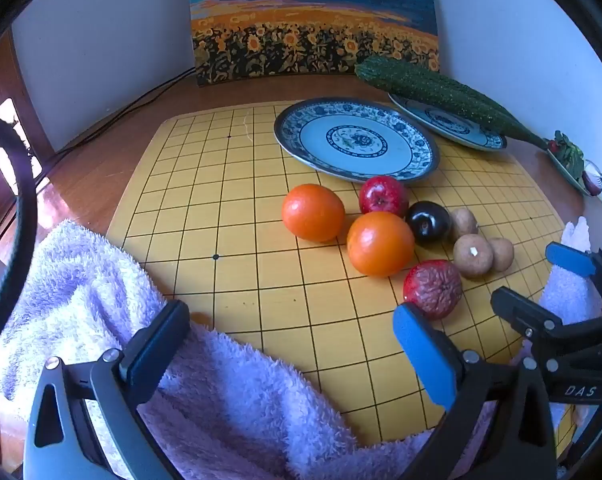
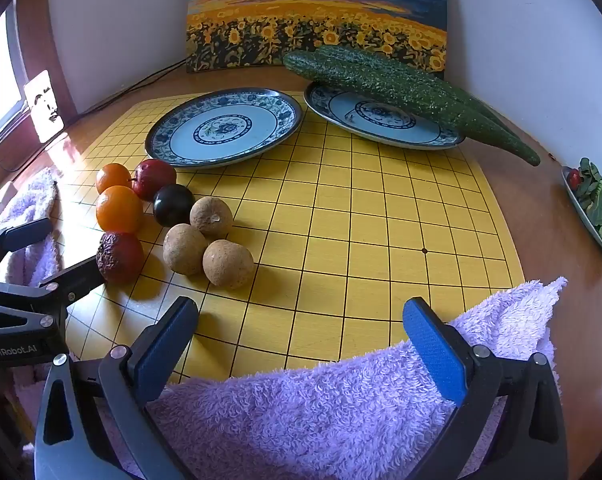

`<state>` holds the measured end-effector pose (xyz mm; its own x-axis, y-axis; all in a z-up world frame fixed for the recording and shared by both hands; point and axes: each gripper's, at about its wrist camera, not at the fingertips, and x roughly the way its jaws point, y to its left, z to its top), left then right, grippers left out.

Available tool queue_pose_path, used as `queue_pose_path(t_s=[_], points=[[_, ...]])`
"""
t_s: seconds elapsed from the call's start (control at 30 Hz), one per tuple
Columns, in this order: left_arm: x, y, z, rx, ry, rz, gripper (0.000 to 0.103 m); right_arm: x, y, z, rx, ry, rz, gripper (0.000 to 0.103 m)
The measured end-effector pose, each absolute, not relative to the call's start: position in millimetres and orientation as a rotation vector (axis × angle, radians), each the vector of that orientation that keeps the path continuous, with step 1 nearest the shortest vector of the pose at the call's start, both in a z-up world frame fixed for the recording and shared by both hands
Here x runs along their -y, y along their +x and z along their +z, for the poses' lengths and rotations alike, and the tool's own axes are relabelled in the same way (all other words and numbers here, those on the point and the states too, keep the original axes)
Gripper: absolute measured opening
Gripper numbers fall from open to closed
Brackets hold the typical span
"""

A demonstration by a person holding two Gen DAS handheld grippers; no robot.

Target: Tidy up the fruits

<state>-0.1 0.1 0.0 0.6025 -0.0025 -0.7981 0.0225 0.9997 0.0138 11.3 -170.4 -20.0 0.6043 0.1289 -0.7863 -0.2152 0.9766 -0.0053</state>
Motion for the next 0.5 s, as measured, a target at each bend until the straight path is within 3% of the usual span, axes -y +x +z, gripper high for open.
queue_pose_path(t_s=[0.5], points=[[1.0, 4.0, 1.3, -0.925, 0.021, -0.006, 0.103, 170.2, 10.3, -19.9, -0.898, -0.102, 0.201, 0.103]])
